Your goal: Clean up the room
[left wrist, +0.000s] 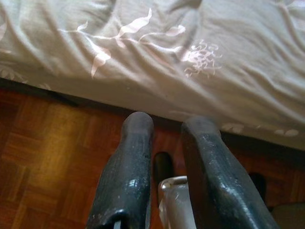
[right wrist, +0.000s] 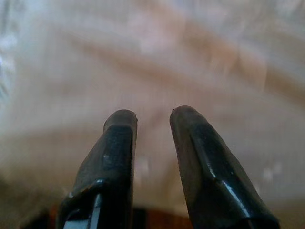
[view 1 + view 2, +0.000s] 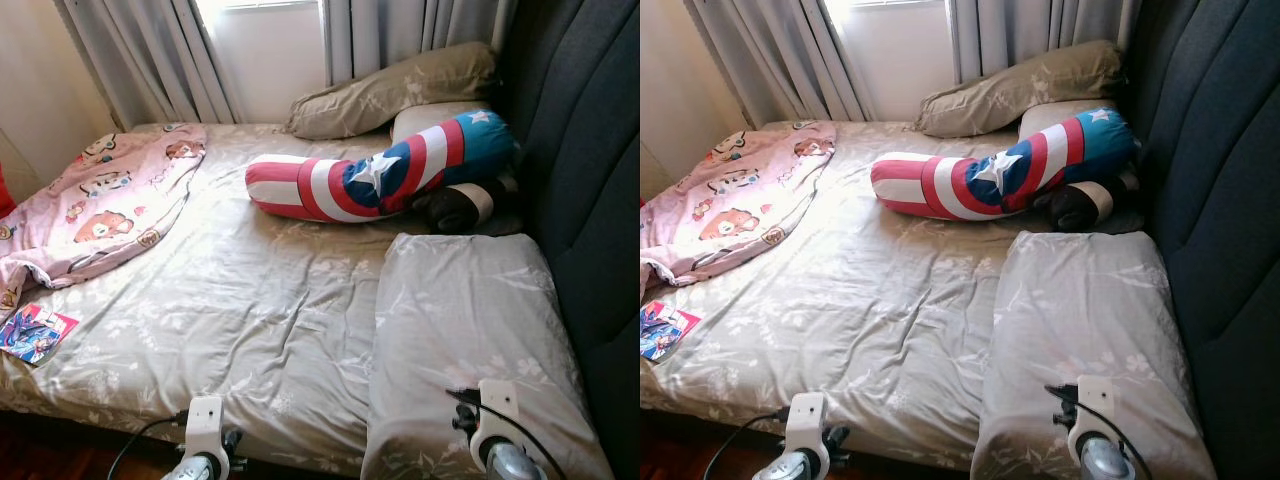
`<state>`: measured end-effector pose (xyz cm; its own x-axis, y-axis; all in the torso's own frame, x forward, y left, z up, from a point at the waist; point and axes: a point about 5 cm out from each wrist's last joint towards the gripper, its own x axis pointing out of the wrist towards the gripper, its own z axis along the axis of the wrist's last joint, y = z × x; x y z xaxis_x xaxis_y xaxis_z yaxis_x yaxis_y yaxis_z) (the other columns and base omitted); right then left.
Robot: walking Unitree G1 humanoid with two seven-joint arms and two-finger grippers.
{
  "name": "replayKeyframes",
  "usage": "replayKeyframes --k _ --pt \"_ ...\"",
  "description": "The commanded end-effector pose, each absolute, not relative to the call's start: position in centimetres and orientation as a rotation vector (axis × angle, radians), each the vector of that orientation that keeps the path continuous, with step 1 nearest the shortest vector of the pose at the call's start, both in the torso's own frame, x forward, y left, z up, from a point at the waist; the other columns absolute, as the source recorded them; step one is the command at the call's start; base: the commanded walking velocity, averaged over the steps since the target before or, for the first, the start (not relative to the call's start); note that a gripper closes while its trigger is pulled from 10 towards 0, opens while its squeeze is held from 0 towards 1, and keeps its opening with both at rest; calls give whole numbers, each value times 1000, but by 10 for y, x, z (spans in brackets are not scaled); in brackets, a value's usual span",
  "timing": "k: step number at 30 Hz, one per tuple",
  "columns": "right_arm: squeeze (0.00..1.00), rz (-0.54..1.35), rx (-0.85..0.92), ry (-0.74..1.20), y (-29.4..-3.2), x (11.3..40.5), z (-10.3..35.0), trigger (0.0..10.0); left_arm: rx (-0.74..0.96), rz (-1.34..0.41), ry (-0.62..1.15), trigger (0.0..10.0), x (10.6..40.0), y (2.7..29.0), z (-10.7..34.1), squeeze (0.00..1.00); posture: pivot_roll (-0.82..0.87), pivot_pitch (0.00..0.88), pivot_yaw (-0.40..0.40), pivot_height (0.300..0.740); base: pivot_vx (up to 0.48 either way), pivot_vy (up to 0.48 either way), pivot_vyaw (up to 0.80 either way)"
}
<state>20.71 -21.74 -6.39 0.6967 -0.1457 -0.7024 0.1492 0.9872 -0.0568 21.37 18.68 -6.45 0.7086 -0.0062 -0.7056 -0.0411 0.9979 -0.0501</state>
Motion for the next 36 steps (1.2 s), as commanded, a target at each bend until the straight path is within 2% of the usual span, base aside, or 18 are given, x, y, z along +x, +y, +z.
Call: replayKeyframes --k 1,7,23,36 --pt "0 -185 -5 821 -220 199 -68 10000 -44 26 798 10000 210 190 -67 0 -39 0 99 732 0 0 0" --pt "0 -235 8 870 -227 181 -76 10000 -26 65 851 10000 196 196 -74 0 -34 0 99 732 0 0 0" --pt "0 -221 48 871 -214 183 -78 10000 -41 79 870 10000 193 194 -77 0 -19 0 95 732 0 0 0" --pt "0 -191 51 888 -204 179 -82 10000 -38 82 896 10000 184 193 -82 0 -15 0 101 732 0 291 0"
